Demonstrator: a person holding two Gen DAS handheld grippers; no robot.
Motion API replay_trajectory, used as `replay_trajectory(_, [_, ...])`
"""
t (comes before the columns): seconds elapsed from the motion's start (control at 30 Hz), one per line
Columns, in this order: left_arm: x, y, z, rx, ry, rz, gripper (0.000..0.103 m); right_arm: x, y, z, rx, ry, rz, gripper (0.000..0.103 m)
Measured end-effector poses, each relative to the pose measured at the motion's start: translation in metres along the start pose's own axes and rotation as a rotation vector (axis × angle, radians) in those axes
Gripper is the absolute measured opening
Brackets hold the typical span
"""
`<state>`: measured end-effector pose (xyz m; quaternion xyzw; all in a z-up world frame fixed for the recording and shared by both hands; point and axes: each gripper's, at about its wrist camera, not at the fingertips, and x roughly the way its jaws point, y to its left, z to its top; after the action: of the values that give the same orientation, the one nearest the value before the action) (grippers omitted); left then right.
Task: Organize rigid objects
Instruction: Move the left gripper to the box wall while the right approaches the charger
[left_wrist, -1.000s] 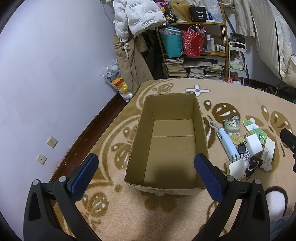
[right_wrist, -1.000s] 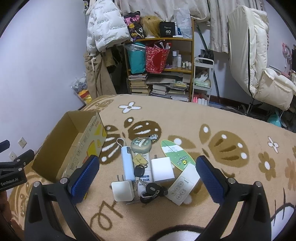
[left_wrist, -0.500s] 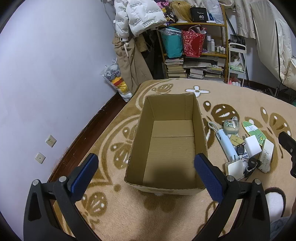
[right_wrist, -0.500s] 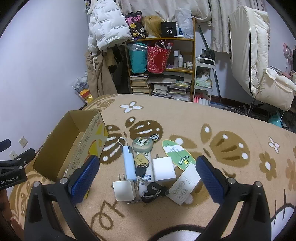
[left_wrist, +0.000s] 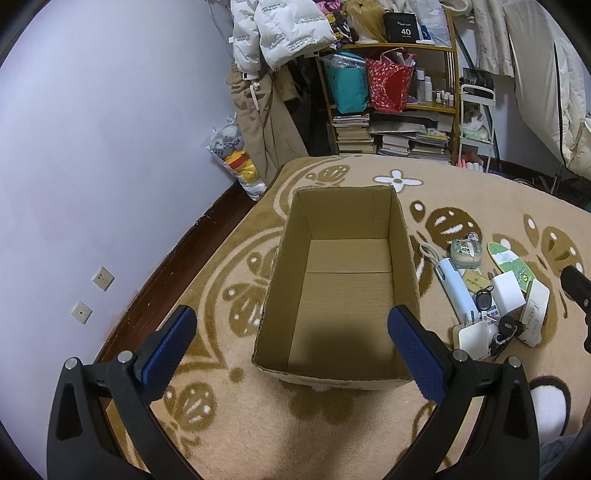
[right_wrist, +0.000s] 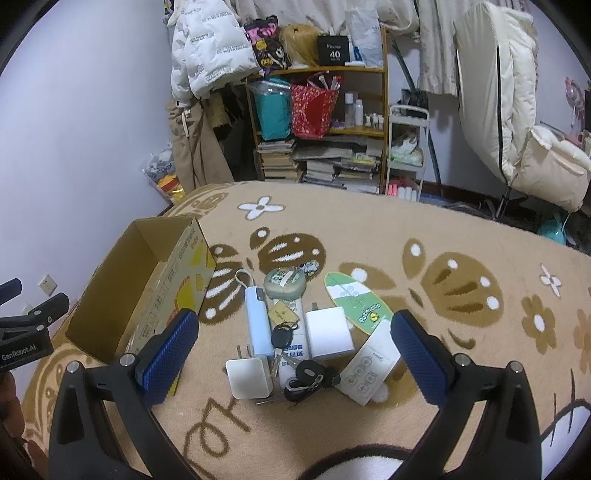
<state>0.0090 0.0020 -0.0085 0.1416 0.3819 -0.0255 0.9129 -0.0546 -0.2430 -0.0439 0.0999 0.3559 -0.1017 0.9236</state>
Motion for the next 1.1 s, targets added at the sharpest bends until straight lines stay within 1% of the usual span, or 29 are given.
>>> replay_trajectory(0.13, [0.006,0.002,0.006,0.016,0.009,0.009,0.102,0.013,0.001,0.004,0.008,0.030,0.017,0.103])
replay_trajectory(0.23, [0.015,0.005,0.012,0.005,0.025,0.014,0.102,0.023,0.005,0.008,-0.007,0.040,0.019,0.103])
replay_trajectory(0.37, [0.030,0.011,0.020,0.006,0.044,0.021,0.102,0.037,0.011,0.011,-0.027,0.052,0.005,0.103])
replay_trajectory(0.43, [0.039,0.012,0.021,0.015,0.056,0.039,0.102,0.045,0.014,0.011,-0.038,0.065,0.000,0.103])
replay_trajectory(0.57, [0.058,0.018,0.023,0.012,0.101,0.049,0.102,0.059,0.021,0.012,-0.059,0.093,-0.017,0.103])
replay_trajectory(0.77, [0.088,0.023,0.021,0.030,0.172,0.036,0.102,0.073,0.026,0.008,-0.062,0.134,-0.003,0.103])
replay_trajectory(0.87, [0.100,0.028,0.017,0.004,0.205,0.045,0.102,0.083,0.028,0.004,-0.063,0.158,0.009,0.103])
replay_trajectory(1.0, [0.115,0.035,0.015,0.000,0.229,0.090,0.102,0.095,0.030,0.002,-0.072,0.167,0.021,0.103])
replay_trajectory(1.1, [0.125,0.040,0.014,-0.005,0.248,0.104,0.102,0.103,0.032,0.002,-0.081,0.172,0.029,0.103])
